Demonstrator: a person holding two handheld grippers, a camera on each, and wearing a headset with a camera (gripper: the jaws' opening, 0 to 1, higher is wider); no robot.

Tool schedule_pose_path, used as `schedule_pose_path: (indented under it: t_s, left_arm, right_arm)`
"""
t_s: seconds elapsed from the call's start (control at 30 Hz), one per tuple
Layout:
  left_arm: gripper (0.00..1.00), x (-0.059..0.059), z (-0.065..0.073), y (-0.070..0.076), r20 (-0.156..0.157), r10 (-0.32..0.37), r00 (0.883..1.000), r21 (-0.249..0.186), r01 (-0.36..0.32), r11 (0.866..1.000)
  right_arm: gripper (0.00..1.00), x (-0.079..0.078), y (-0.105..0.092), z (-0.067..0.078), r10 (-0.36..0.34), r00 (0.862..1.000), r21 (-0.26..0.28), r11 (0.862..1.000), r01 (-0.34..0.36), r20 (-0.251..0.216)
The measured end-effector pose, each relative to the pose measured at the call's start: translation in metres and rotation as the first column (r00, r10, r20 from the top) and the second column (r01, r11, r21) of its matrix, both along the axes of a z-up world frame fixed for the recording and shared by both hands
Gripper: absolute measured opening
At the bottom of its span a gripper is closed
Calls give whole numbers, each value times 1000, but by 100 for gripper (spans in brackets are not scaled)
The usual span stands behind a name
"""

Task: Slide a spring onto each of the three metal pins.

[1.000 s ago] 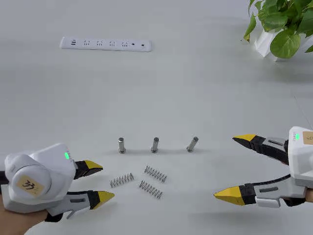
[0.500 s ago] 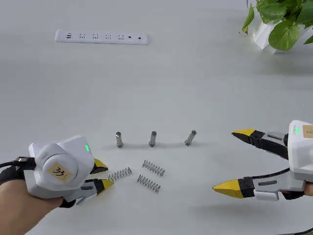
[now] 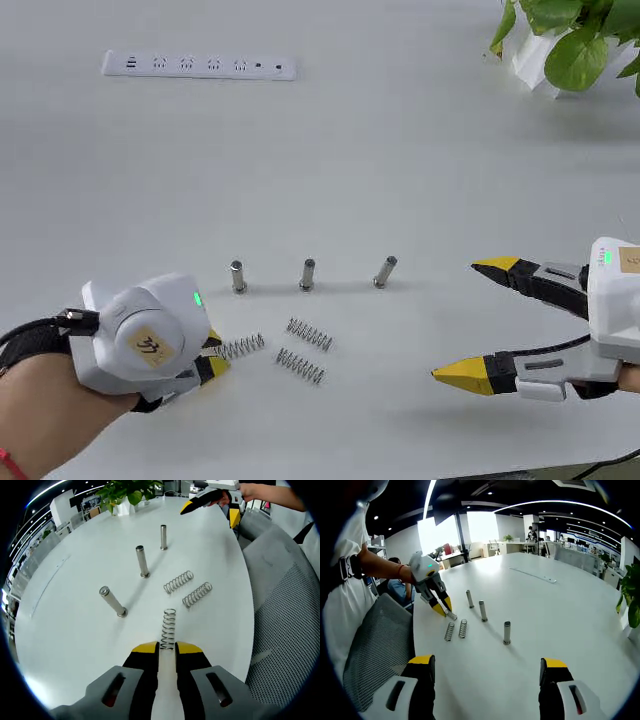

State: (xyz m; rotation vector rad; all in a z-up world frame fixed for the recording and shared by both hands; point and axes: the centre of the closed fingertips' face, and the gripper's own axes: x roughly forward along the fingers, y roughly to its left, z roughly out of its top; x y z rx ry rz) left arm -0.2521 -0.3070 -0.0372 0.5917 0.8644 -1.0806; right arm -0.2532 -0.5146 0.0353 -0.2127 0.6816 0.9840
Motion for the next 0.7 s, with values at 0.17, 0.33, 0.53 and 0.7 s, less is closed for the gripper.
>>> schedule_pose_path:
  t_s: [0.17, 0.33, 0.53, 0.7]
  left_arm:
    - [7, -1, 0, -1, 3, -17, 1000, 13, 17, 1000]
    - [7, -2, -1, -2, 5, -24, 1000, 18, 24, 1000]
    - [7, -2, 0, -1, 5, -25, 1000, 13, 25, 1000]
    - [7, -2, 1, 1, 3, -11, 1000, 0, 11, 1000]
  right_arm:
    - [86, -2, -1, -1, -1, 1000, 0, 1000, 1, -1]
    - [86, -3, -1, -1, 1, 1000, -3, 1000, -1, -2]
    - [85, -2, 0, 0, -2, 1000, -1, 1000, 2, 0]
    - [85, -3, 3, 1, 4, 1000, 1, 1000, -4, -2]
